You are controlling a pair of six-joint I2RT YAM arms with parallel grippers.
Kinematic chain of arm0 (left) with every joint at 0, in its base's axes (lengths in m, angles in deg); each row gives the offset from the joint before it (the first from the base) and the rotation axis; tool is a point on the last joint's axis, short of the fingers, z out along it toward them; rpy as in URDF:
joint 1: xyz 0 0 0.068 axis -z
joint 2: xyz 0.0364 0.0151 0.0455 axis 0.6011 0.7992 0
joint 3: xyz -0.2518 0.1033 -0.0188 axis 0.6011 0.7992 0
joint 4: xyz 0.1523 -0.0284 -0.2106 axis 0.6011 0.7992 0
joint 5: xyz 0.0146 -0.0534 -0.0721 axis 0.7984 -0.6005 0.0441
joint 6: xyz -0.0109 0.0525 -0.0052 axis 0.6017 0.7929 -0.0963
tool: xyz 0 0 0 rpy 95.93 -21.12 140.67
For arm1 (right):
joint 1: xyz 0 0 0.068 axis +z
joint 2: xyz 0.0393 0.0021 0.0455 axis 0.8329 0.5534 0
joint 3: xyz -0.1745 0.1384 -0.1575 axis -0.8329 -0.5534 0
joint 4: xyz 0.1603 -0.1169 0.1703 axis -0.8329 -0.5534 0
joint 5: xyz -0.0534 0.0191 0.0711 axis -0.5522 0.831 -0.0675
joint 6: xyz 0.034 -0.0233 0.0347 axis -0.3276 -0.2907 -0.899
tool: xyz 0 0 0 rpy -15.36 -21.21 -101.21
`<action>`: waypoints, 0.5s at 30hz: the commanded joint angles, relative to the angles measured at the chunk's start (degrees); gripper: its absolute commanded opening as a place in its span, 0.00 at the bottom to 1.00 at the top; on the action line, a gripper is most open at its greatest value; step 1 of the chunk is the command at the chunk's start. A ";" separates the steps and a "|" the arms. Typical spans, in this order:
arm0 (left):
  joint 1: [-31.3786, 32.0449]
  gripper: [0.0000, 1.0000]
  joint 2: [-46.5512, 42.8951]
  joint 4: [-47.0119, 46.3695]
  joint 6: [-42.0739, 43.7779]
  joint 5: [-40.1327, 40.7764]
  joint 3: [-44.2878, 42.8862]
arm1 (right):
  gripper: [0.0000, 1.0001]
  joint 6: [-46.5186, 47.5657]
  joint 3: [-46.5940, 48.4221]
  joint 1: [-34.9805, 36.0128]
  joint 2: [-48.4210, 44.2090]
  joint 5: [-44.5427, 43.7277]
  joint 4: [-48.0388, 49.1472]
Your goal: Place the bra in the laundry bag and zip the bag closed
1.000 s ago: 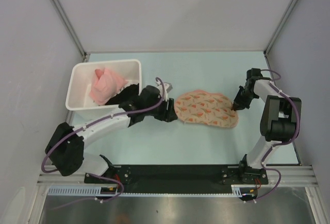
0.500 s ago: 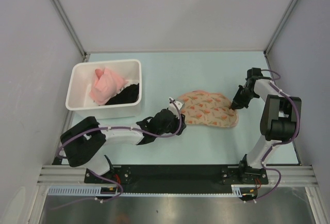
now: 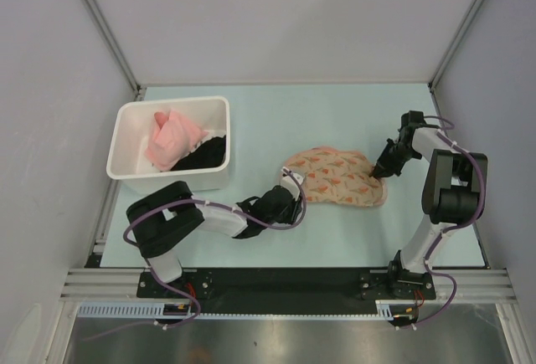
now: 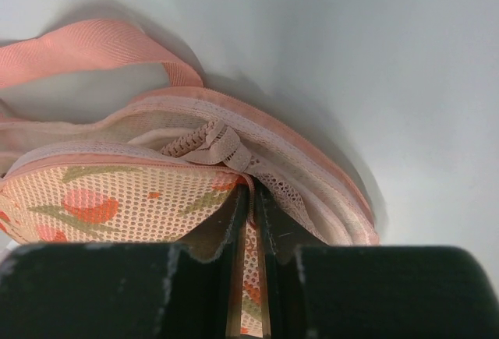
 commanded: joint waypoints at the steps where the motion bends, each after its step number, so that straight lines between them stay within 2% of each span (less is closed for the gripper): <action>1: 0.37 0.36 2.96 -2.50 1.09 4.35 -4.16 | 0.13 -0.56 1.89 -0.47 0.34 1.68 0.87; 7: 0.29 0.36 6.22 -3.73 1.35 4.44 -6.54 | 0.13 0.15 1.89 -0.82 0.52 1.59 0.43; 13: 0.20 0.24 8.59 -2.50 -0.67 7.44 -8.91 | 0.13 0.23 2.07 -1.08 0.61 2.47 0.34; 15: 0.20 0.15 9.12 -1.45 -0.93 9.19 -9.79 | 0.13 0.41 1.98 -1.17 0.61 2.47 0.17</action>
